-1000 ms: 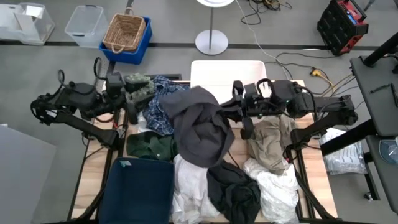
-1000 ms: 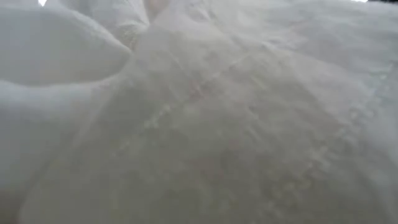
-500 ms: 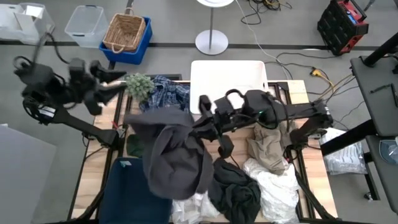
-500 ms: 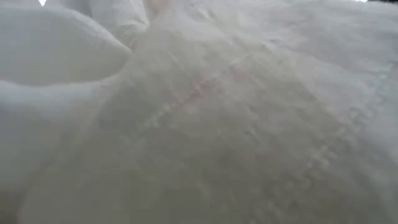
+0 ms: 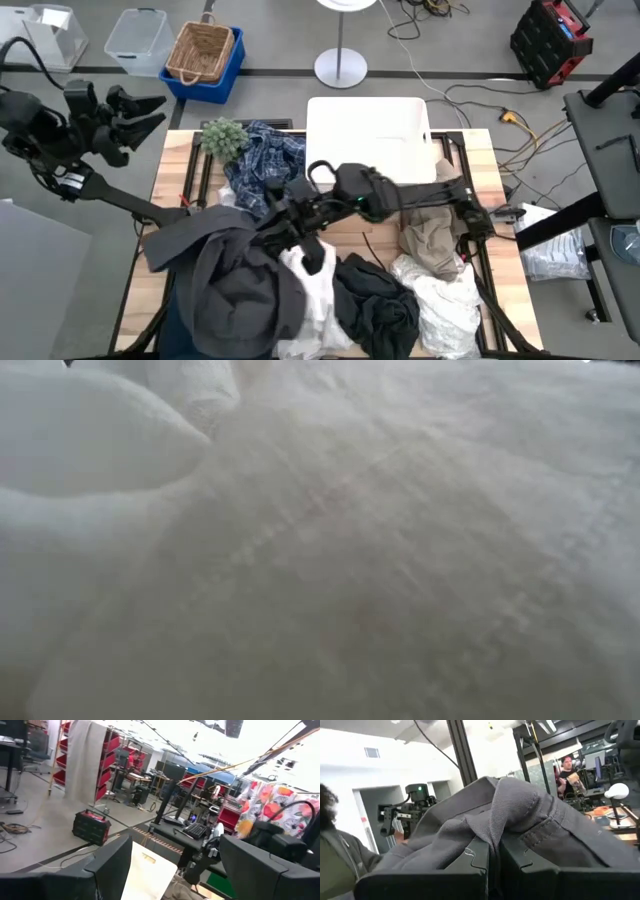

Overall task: Sort clothes
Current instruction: Put the light gray shorts in the blue bin

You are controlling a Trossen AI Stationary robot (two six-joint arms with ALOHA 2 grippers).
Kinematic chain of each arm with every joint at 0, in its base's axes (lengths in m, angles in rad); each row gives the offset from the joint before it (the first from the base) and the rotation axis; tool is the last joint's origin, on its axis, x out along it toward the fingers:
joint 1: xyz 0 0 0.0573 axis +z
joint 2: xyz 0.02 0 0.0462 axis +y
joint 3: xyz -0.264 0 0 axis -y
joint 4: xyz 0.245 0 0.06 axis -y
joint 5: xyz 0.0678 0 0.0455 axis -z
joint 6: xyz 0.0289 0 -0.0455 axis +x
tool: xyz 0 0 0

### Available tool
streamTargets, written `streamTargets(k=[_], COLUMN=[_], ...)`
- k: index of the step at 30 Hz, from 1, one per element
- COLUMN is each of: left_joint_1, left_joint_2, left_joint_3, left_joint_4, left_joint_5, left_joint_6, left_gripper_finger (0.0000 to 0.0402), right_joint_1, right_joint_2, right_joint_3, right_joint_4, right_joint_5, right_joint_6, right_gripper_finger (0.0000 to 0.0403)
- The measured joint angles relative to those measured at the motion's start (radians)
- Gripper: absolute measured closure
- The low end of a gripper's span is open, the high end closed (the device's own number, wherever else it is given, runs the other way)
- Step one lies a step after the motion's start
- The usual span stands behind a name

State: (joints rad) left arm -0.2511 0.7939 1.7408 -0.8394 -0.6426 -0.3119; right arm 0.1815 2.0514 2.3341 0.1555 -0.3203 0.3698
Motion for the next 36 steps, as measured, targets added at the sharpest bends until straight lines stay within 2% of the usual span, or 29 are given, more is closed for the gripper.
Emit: streamTargets(k=[12,19,25,32,36], left_joint_1=[-0.001,-0.001,-0.001,-0.001,-0.001], left_joint_2=[0.004,-0.003,-0.012,-0.016,-0.016], left_joint_3=[-0.006,-0.006,-0.006,-0.006,-0.007], left_joint_4=[0.004,0.002,0.0,-0.001,-0.023], left_joint_5=[-0.002,0.0,0.004,0.005,0.007], left_joint_6=[-0.014,-0.013,-0.013,-0.012,-0.015], left_gripper_finger=[0.0125,0.0125,0.0125,0.0125,0.0125], right_joint_1=[-0.005,0.001,0.002,0.005,0.012], right_joint_2=[0.174,0.241,0.28,0.281,0.281], right_joint_3=[0.023,0.023,0.022,0.022,0.022], right_joint_4=[0.228,0.246,0.176,-0.021,-0.068], right_joint_5=[0.018,0.059,0.058,0.063,0.062], right_joint_6=[0.169,0.275,0.35,0.334,0.309], right_gripper_finger=[0.039,0.039,0.039,0.039,0.039])
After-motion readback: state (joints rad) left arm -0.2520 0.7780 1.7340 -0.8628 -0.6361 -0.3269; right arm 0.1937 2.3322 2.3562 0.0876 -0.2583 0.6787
